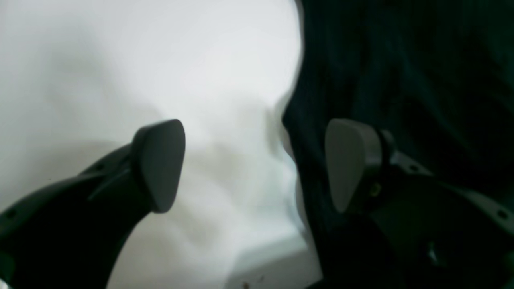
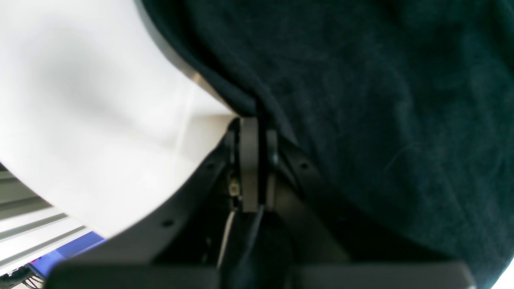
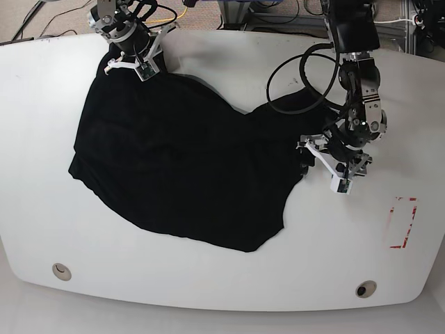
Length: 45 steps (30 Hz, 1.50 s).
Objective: Layout the t-shirt on the table in an organized manner, then fold the t-shirt properly
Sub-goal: 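Grasp the shirt edge with the left gripper and pull it outward, then grasp the shirt edge with the right gripper, left gripper holding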
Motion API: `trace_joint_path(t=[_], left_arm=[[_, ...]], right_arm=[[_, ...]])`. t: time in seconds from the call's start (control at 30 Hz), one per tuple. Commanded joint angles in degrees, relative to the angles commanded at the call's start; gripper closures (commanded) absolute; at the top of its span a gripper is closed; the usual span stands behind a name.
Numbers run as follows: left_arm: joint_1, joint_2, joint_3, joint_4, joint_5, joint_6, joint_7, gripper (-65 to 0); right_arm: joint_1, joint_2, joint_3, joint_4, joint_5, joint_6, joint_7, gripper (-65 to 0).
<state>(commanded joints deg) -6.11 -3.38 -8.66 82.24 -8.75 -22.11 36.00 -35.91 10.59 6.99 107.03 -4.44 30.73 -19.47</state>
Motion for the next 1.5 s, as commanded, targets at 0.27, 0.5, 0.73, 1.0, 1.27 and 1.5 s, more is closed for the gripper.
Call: trace_joint_path(t=[0.27, 0.5, 0.73, 1.0, 1.27, 1.5], left_arm=[[-0.4, 0.4, 4.8, -6.6, -0.2, -0.1, -0.2, -51.9], [-1.8, 2.1, 5.5, -11.7, -0.3, -0.3, -0.4, -51.8], [-3.3, 3.3, 5.5, -12.7, 0.0, -0.3, -0.4, -32.5], [-8.8, 3.3, 5.5, -23.1, 0.0, -0.1, -0.4, -0.1], [-11.7, 2.6, 5.3, -21.5, 0.0, -0.1, -0.4, 0.0], [-16.0, -1.8, 5.2, -19.3, 0.0, -0.1, -0.4, 0.0]], right_arm=[[0.0, 0.0, 0.0, 0.0, 0.0, 0.00, 0.0, 0.0], [0.0, 0.0, 0.0, 0.0, 0.0, 0.00, 0.1, 0.0], [0.7, -0.1, 0.0, 0.1, 0.0, 0.00, 0.1, 0.0], [1.7, -0.1, 0.2, 0.2, 0.0, 0.00, 0.0, 0.0], [2.2, -0.2, 0.3, 4.7, 0.1, 0.00, -0.3, 0.0], [2.5, -0.2, 0.4, 7.7, 0.1, -0.09, -0.4, 0.0]])
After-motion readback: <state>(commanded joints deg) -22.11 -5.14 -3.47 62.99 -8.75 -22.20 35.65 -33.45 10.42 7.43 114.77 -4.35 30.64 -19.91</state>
